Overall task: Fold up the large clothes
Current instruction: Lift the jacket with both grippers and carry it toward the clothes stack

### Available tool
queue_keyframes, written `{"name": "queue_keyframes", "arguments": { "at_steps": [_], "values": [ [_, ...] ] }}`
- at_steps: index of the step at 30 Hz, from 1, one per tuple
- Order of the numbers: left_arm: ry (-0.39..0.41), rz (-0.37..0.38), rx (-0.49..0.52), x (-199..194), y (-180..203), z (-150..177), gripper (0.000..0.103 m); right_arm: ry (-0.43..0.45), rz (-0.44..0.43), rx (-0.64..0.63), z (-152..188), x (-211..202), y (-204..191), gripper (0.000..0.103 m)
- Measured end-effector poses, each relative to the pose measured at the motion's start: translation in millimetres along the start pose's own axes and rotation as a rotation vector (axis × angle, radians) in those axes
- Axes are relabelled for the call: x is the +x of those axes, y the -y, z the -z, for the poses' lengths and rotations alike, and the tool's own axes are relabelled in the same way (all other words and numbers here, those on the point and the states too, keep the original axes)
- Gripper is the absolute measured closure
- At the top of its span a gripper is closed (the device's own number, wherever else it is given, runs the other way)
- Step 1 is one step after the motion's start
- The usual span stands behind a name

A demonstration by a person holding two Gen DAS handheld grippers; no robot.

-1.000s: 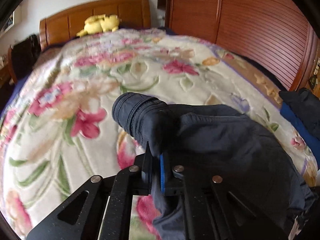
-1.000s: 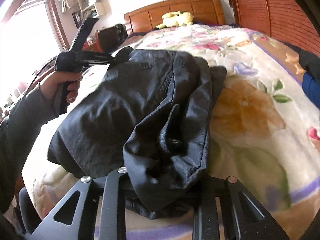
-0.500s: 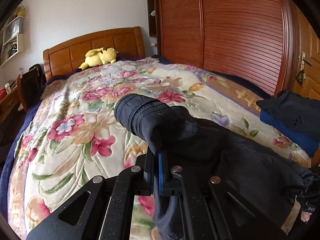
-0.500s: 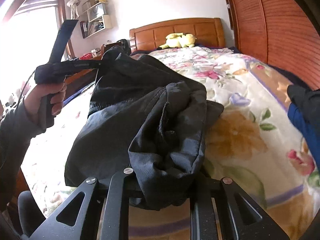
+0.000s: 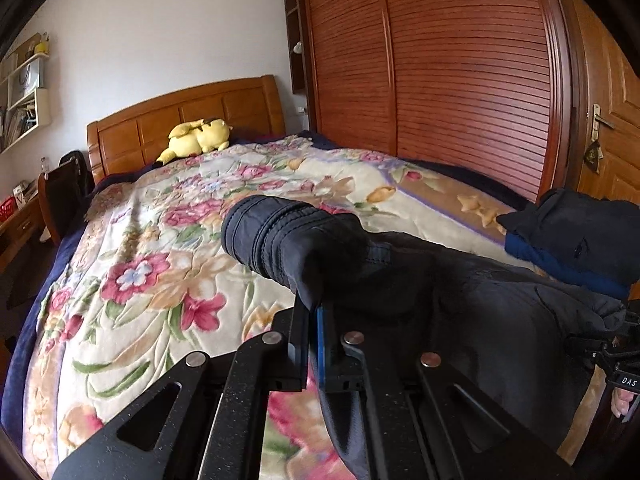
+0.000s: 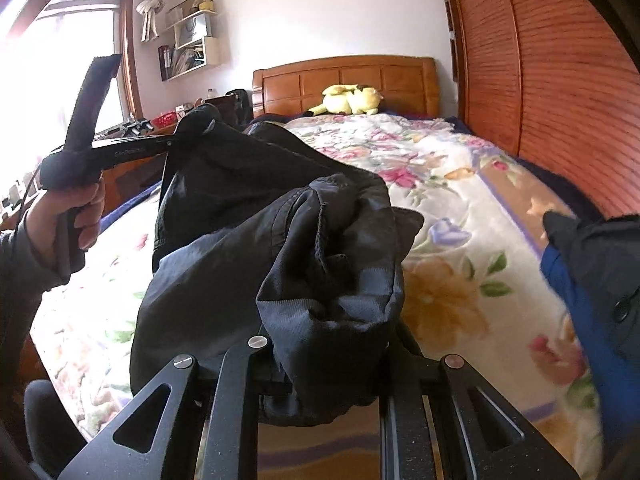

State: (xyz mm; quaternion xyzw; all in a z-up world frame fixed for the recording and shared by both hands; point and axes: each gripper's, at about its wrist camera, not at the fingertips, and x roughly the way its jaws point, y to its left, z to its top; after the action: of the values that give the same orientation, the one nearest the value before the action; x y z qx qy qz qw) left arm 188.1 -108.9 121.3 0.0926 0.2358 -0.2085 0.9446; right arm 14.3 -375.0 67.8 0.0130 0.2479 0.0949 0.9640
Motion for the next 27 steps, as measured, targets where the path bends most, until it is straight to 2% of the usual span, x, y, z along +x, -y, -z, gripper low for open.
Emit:
{"name": "queue_keyframes", "arguments": {
  "at_steps": [6,11,18,23,27],
  "values": [
    [0.063,0.025,0.015,-4,34,-32,0.1,0.035,0.055,-0.046,-15,-30,13,0.086],
    [0.123,0.08,0.049,2,86,-80,0.1,0.073,0.158,-0.094,-36,-72,41,0.087],
    [0.195,0.237,0.081,21,191,-155,0.1,0.105,0.369,-0.117,-62,-151,95,0.087],
    [0.217,0.355,0.099,37,265,-182,0.1,0.073,0.547,-0.13,-64,-205,129,0.087],
    [0.156,0.418,0.111,65,317,-182,0.1,0.034,0.648,-0.12,-55,-237,154,0.087]
  ]
}}
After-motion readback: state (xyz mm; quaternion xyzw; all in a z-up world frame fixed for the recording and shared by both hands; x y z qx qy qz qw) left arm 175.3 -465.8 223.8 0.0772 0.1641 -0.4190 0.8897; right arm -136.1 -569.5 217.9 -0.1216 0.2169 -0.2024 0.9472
